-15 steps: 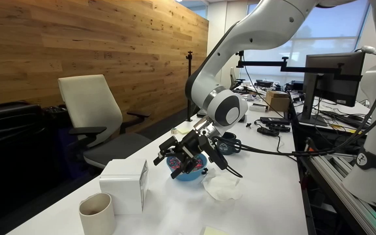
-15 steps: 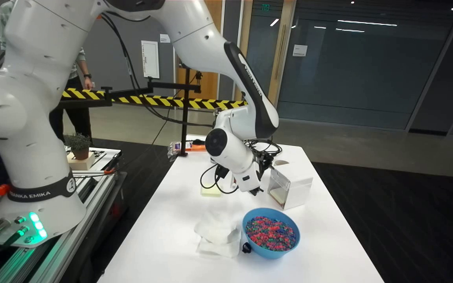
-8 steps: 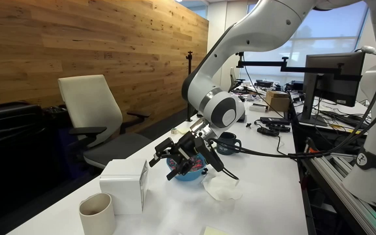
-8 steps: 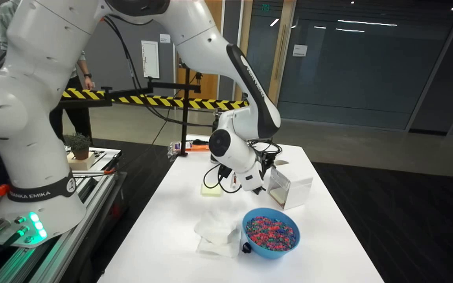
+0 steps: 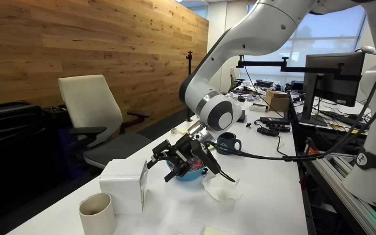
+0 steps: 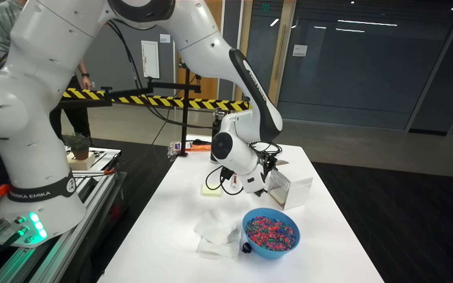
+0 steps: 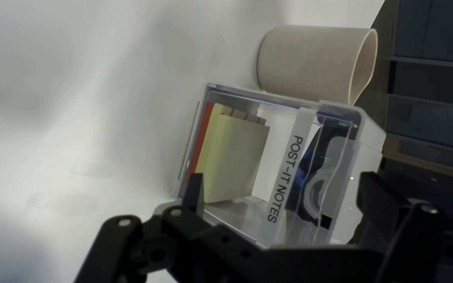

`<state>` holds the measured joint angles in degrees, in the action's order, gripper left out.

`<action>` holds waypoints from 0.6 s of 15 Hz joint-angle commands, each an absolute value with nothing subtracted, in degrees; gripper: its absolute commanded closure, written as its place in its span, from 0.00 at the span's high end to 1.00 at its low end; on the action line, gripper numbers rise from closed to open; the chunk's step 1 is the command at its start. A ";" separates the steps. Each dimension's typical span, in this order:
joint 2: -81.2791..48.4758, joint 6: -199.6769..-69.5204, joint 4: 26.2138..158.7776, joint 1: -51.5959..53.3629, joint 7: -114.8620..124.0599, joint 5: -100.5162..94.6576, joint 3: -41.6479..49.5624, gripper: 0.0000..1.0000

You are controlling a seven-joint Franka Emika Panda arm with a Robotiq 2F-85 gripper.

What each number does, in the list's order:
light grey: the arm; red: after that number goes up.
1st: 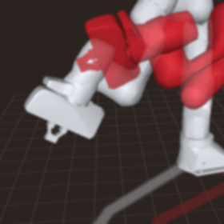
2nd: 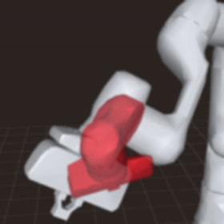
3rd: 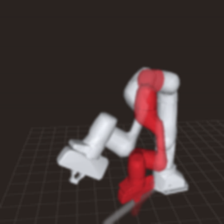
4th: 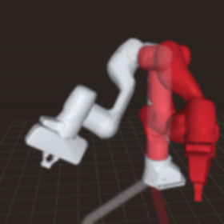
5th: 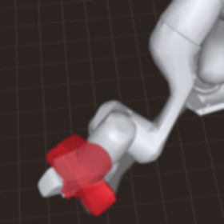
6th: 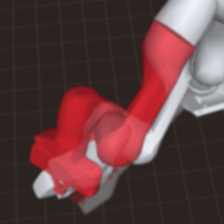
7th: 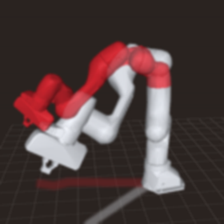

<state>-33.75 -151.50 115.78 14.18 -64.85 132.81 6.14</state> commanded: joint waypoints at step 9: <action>-37.23 -152.34 112.20 14.70 -63.31 133.39 6.48 1.00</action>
